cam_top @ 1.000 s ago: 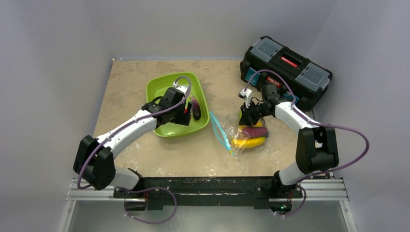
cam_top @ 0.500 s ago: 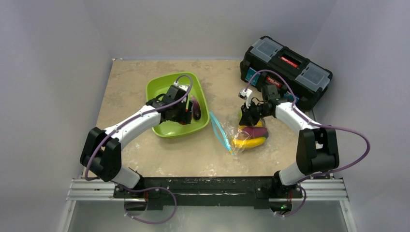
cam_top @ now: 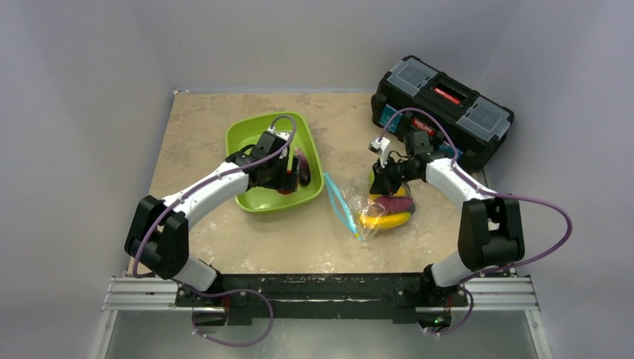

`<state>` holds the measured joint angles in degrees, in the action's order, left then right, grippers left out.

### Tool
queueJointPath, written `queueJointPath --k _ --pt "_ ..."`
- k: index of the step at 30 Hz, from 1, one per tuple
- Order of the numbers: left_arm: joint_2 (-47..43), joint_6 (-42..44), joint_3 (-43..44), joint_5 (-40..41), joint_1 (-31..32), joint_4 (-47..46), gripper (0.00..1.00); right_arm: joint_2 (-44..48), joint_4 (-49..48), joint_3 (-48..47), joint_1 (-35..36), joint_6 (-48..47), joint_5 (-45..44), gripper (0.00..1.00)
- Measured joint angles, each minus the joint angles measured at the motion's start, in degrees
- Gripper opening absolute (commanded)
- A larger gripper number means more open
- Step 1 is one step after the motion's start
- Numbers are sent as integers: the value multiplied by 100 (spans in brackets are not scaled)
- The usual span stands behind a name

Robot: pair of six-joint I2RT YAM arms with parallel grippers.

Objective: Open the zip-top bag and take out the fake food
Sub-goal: Place the fake fruit in the bin.

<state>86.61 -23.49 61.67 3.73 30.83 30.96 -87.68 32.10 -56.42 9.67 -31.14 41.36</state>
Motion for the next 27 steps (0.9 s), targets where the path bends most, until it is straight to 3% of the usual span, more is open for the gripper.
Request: queueJointPath --k 10,15,20,27 --pt "-7 -4 0 -76 -11 -2 91 0 28 0 -11 -61 13 9" --pt "-214 -2 -46 -109 -20 -42 100 81 107 0 -11 -120 15 10" --pt "-1161 -127 -636 -306 -131 -533 99 317 319 -4 -33 -260 17 11" --pt "-2417 -269 -1502 -1303 -313 -1436 89 678 1054 -286 -48 -752 63 13"
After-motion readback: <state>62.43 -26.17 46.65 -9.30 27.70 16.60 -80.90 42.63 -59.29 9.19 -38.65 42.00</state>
